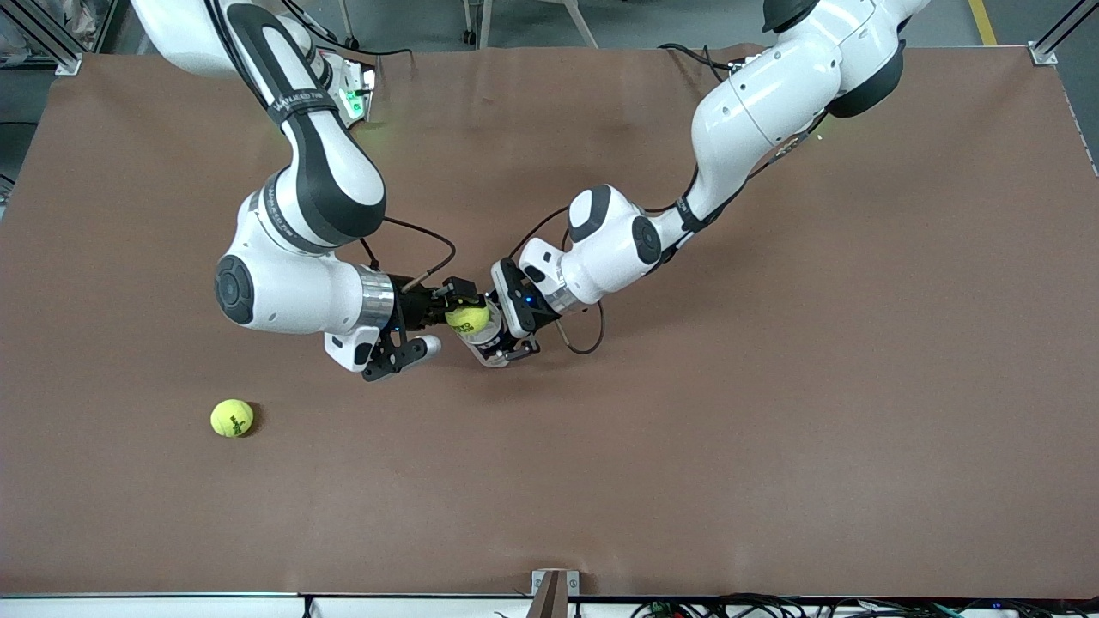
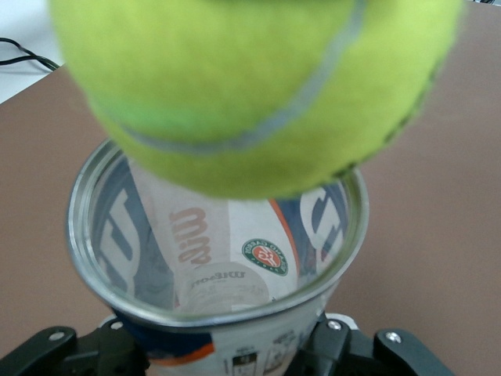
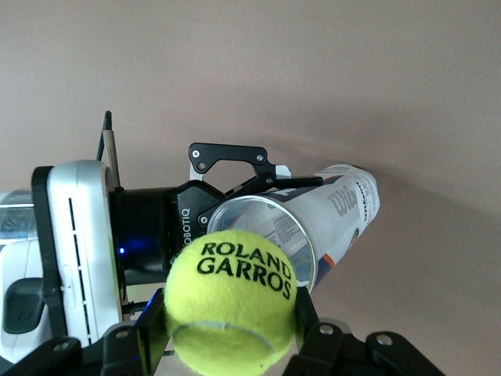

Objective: Insert tennis ball vertically with right arm
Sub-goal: 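Open the right gripper to drop the ball into the can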

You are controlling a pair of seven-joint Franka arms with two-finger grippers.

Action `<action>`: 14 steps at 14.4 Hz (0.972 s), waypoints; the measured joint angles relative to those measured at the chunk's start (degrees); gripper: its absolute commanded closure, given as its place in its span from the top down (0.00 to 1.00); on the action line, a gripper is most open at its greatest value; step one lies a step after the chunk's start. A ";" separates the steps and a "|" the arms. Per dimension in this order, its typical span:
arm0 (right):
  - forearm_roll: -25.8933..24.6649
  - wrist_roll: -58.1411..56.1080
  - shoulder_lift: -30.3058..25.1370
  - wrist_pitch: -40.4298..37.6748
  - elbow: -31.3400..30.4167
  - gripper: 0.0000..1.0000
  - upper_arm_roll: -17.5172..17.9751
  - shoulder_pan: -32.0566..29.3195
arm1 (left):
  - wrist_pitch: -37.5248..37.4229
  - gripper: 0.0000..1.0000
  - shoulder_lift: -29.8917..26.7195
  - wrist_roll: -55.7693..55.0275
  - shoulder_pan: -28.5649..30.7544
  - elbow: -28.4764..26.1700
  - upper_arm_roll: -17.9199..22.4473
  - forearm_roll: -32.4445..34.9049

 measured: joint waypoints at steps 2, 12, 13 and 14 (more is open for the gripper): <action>0.00 0.37 0.25 0.00 0.00 0.10 0.00 0.25 | 0.03 0.70 0.00 0.00 0.01 0.03 0.06 0.00; -0.07 1.32 0.56 0.68 0.01 1.00 -0.38 1.40 | 0.10 0.73 0.00 0.00 -0.07 0.02 0.15 0.00; -0.08 1.32 0.56 0.68 0.01 1.00 -0.44 1.40 | 0.10 0.73 0.00 0.00 -0.07 0.02 0.15 0.00; -0.09 1.32 0.56 0.68 0.01 1.00 -0.50 1.40 | 0.12 0.73 0.00 0.00 -0.07 0.02 0.16 0.00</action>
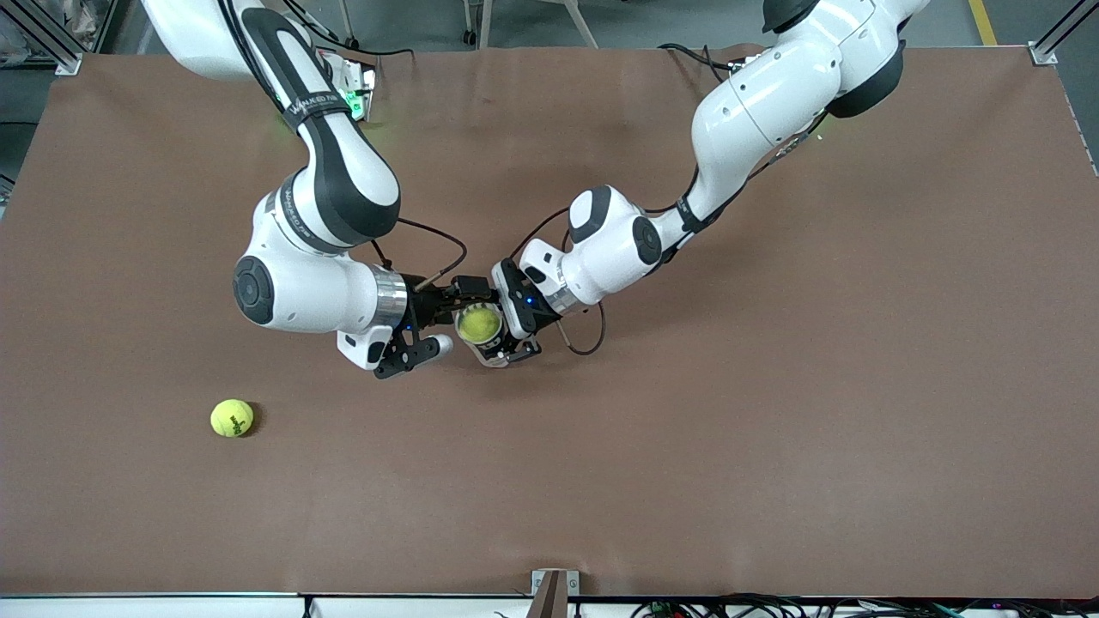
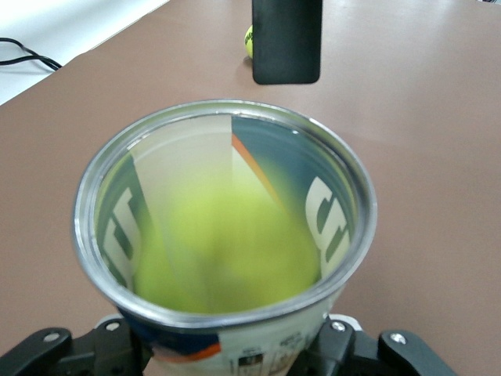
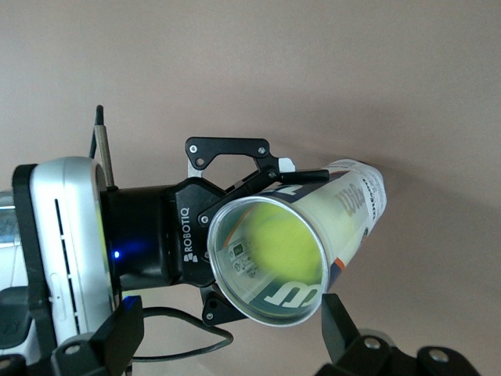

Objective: Insert tennis ball vertically with right arm
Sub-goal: 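Open the right gripper to drop the ball into the can, then move the right gripper to the second tennis ball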

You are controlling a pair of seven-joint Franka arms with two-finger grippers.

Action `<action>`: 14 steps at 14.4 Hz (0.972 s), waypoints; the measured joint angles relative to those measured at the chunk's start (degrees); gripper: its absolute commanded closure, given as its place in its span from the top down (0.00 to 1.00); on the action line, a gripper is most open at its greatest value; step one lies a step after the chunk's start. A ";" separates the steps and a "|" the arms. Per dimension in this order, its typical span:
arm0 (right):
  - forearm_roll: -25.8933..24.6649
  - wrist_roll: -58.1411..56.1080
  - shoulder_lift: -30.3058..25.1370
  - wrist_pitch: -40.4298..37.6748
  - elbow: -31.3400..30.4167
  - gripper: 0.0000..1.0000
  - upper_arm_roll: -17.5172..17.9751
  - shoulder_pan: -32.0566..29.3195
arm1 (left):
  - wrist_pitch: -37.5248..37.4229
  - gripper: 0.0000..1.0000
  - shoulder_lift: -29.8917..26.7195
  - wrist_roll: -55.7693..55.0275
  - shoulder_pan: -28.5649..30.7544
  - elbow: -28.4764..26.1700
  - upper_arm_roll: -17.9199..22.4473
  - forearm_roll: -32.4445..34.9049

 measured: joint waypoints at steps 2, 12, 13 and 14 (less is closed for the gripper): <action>-0.52 0.00 0.00 0.05 0.03 1.00 -0.24 -0.03 | 0.00 0.74 0.00 0.00 0.00 0.00 0.00 0.00; -25.30 0.62 -0.46 -3.21 1.49 1.00 -2.22 -14.68 | 0.01 0.74 0.00 0.00 0.04 -0.01 0.03 0.00; -27.65 0.62 -0.47 -3.31 1.49 1.00 -2.24 -15.82 | 0.01 0.74 0.00 0.00 0.04 -0.01 0.03 0.00; -29.31 0.62 -0.47 -3.30 1.49 1.00 -2.24 -16.83 | 0.01 0.74 0.00 0.00 0.05 -0.01 0.03 0.00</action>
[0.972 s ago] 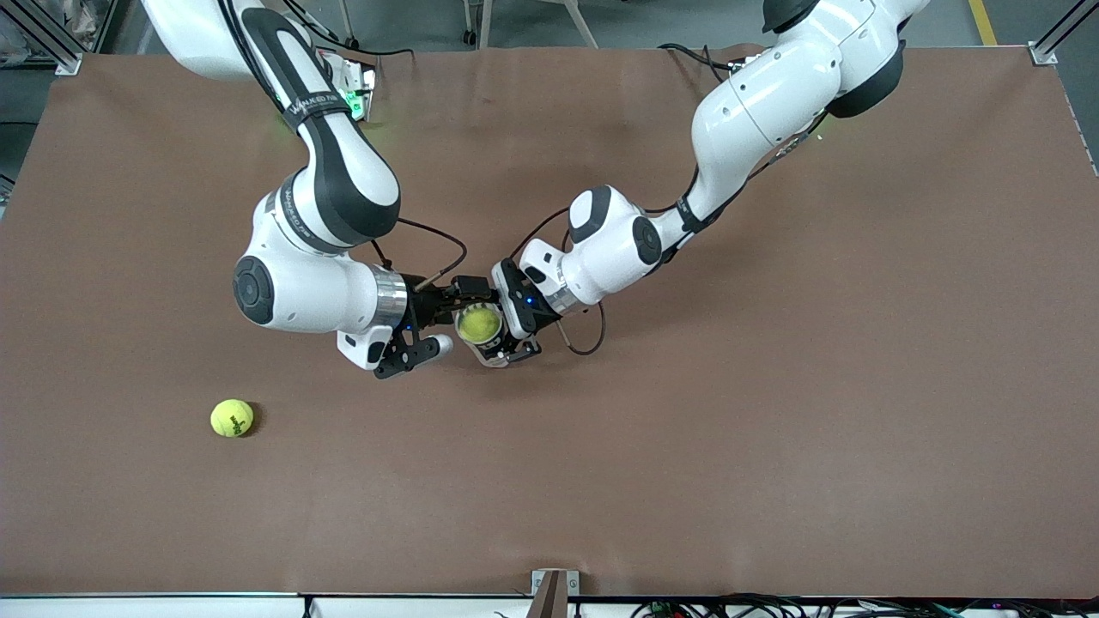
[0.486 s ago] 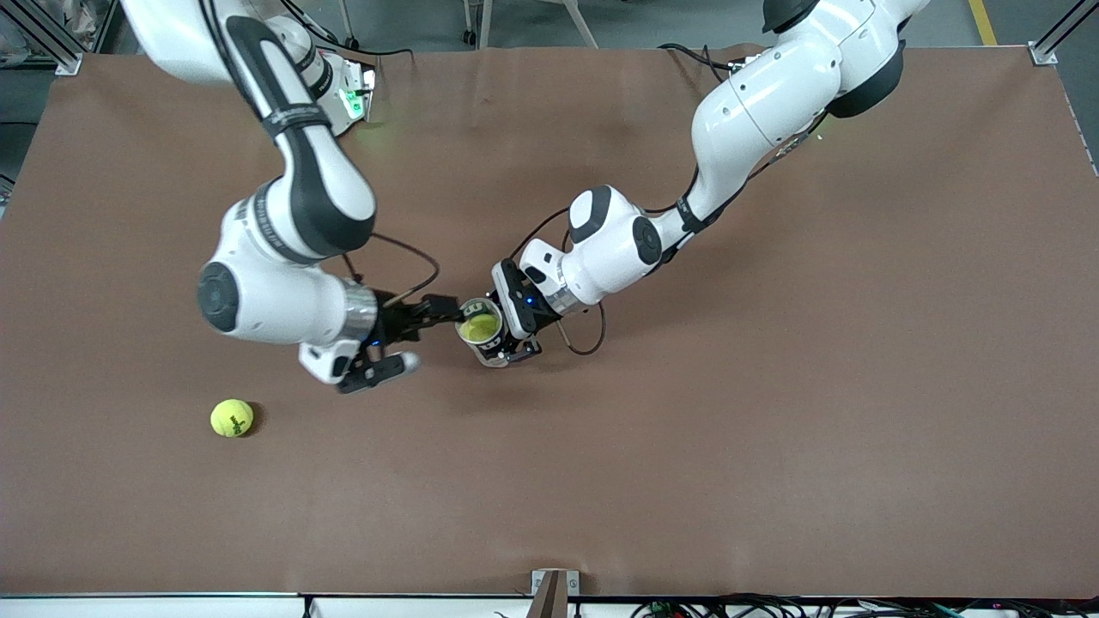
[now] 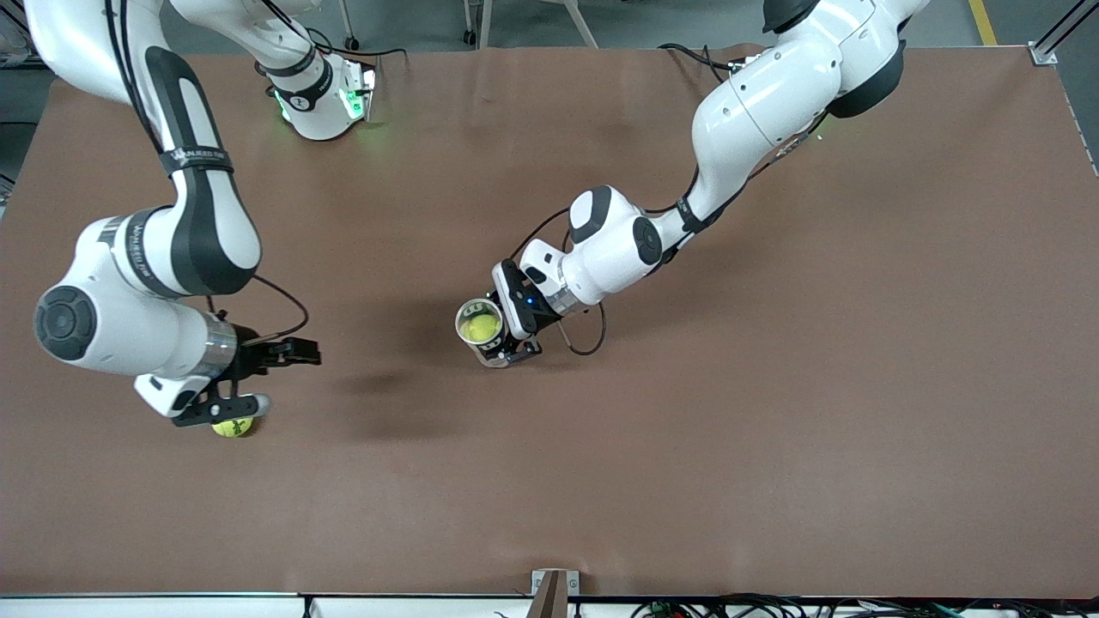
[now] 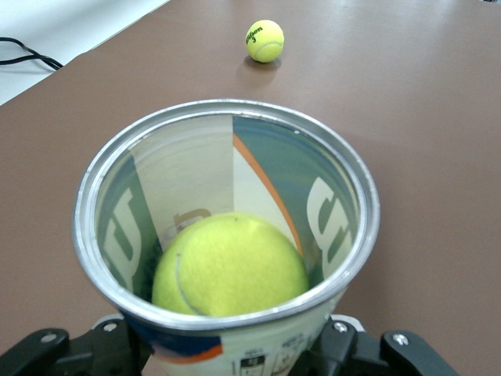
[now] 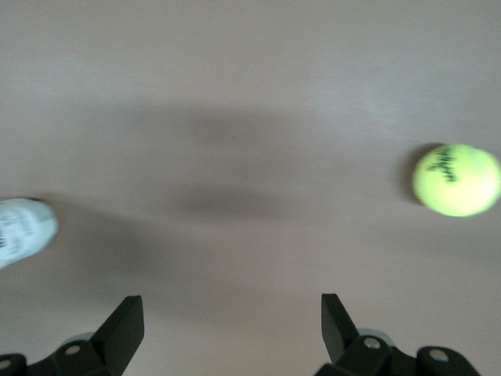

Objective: Insert tennis ball vertically with right arm
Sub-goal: 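Move the right gripper to the second tennis ball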

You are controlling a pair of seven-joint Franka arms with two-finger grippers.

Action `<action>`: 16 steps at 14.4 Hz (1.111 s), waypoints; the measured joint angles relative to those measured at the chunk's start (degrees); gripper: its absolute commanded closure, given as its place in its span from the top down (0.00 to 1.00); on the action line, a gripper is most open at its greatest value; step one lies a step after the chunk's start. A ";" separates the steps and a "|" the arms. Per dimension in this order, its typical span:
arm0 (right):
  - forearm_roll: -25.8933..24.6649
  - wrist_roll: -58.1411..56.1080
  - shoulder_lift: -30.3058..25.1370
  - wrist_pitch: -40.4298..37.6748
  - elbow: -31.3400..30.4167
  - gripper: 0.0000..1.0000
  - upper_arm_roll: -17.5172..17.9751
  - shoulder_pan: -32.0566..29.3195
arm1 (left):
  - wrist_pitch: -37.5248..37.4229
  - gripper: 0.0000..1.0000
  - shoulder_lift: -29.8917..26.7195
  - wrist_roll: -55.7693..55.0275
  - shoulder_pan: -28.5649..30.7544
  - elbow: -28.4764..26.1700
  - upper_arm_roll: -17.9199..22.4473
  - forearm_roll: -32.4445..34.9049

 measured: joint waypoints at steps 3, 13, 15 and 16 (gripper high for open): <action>-5.33 0.10 0.20 2.41 -0.09 1.00 -0.10 -2.34 | 0.00 0.78 0.00 0.00 0.01 0.00 0.00 0.00; -7.56 -0.76 10.21 16.48 -0.73 1.00 -0.24 -8.62 | 0.06 0.78 0.01 0.00 0.01 -0.01 0.08 0.00; -7.65 -0.81 11.29 18.04 -0.72 1.00 -0.25 -9.44 | 0.07 0.78 0.01 0.00 0.00 -0.01 0.08 0.00; -7.76 -0.81 11.61 18.75 -0.72 1.00 -0.25 -9.62 | 0.07 0.78 0.01 0.00 0.00 -0.01 0.08 0.00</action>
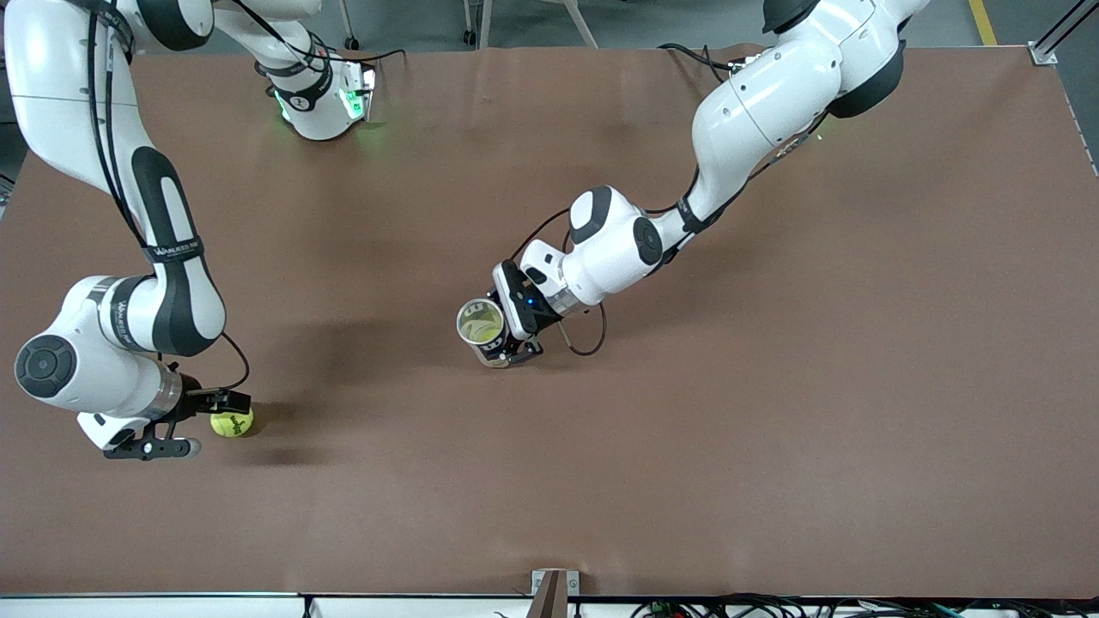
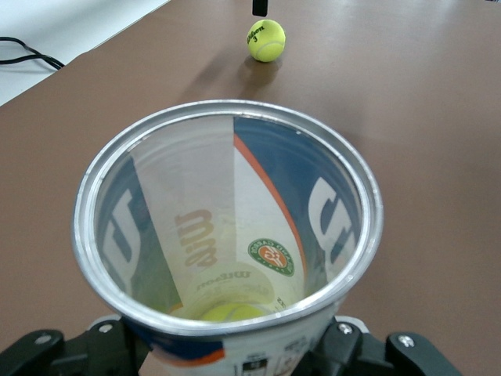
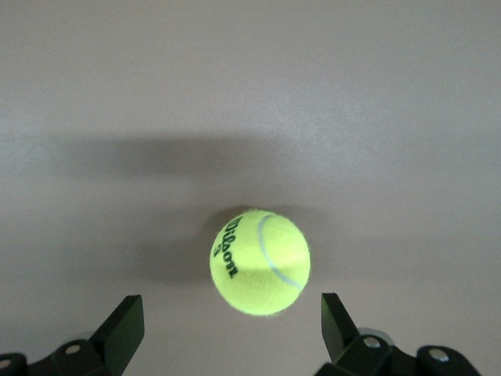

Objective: Insert tennis ball vertically with right arm
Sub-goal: 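Move the right gripper to the second tennis ball, then grasp the second ball and carry it over the can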

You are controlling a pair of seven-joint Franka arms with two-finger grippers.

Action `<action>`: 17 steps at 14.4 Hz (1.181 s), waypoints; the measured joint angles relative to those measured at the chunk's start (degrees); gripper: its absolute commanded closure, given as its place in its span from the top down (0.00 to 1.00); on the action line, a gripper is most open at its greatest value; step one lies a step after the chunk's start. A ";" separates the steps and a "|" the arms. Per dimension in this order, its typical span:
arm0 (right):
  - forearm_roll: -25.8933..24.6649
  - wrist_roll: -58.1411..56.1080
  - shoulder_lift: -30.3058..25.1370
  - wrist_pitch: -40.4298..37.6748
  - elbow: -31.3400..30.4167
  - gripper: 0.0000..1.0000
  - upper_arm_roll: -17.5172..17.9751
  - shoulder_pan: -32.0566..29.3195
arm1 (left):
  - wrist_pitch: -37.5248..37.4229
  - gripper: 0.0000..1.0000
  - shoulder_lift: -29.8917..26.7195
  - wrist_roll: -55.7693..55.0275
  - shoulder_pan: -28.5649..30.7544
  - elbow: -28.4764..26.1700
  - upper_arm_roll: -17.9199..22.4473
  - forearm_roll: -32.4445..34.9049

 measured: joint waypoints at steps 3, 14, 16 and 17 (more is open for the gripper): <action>-0.33 0.00 0.57 0.85 0.00 1.00 0.00 -0.22 | 0.01 0.78 0.00 0.00 -0.02 0.00 0.00 0.00; -0.60 0.01 4.13 4.60 -0.03 1.00 0.26 -1.57 | 0.05 0.77 0.00 0.00 -0.06 0.00 0.00 0.00; -0.60 0.01 4.13 4.60 -0.03 1.00 0.34 -1.56 | 0.05 0.77 0.00 0.00 -0.06 0.00 0.00 0.00; -0.60 0.01 4.13 4.60 -0.03 1.00 0.35 -1.56 | 0.05 0.77 0.00 0.00 -0.06 0.00 0.00 0.00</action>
